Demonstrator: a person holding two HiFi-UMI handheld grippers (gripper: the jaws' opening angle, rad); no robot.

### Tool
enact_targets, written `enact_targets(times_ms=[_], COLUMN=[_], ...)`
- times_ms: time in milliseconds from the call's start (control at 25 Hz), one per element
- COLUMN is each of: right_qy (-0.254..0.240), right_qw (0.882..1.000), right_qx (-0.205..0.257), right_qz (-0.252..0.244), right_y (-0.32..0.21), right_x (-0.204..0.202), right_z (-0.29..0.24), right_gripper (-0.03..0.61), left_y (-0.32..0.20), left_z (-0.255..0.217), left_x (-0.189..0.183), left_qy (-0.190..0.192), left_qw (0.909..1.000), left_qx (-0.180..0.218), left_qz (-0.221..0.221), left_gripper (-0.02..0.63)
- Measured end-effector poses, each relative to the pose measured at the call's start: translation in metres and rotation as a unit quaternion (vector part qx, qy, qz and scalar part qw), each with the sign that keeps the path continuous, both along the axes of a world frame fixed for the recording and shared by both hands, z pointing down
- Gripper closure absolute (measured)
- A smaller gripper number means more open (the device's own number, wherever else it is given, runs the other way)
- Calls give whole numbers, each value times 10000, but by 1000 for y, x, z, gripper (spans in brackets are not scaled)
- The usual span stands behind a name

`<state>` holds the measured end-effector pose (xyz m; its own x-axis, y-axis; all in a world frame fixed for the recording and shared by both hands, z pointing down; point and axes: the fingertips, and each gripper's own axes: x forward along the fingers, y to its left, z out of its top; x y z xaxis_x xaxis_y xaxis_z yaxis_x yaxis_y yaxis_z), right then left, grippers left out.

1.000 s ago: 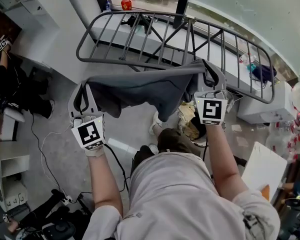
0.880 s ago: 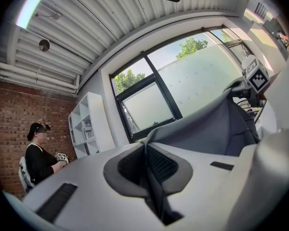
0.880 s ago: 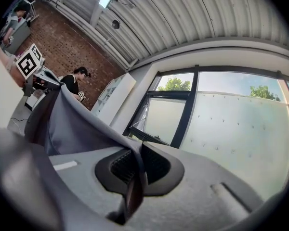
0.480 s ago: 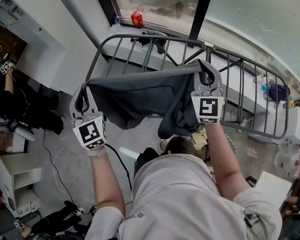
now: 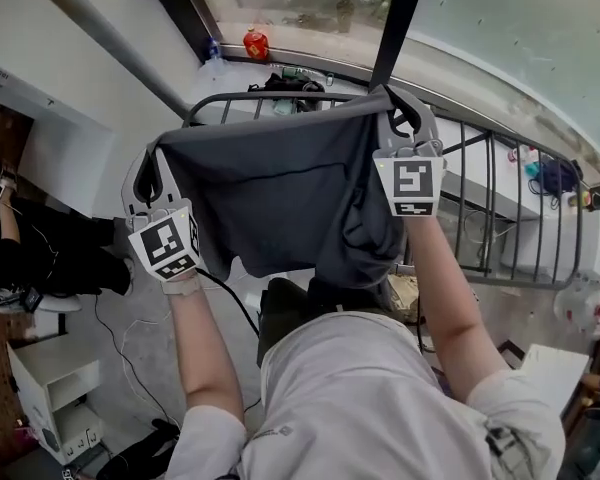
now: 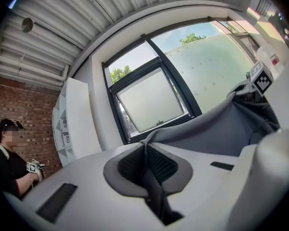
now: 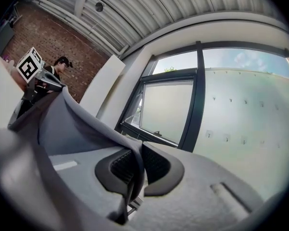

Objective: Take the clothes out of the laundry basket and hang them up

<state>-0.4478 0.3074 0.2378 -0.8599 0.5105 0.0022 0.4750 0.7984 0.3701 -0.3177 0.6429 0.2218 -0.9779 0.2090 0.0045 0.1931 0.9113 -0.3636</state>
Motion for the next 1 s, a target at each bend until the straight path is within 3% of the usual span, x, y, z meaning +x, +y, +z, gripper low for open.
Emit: enact_targets(times_ms=[240, 520, 720, 1000], right_qy=[-9, 1047, 1801, 2589], right_qw=[9983, 9866, 9695, 9452], right_qx=[27, 669, 1020, 1515], right_qz=[578, 1056, 1316, 1292], right_y=[15, 19, 14, 28], right_x=[-63, -109, -104, -78], right_z=[-14, 51, 117, 188], right_gripper=[566, 566, 566, 564], left_y=[24, 34, 27, 26], left_z=[9, 89, 164, 244], left_x=[-92, -180, -206, -210], left_qy=[100, 1107, 1808, 2566], left_qw=[9979, 9844, 9682, 9445], left_qx=[233, 607, 738, 1106], left_qz=[591, 1224, 1561, 1725], left_gripper=[604, 604, 604, 604])
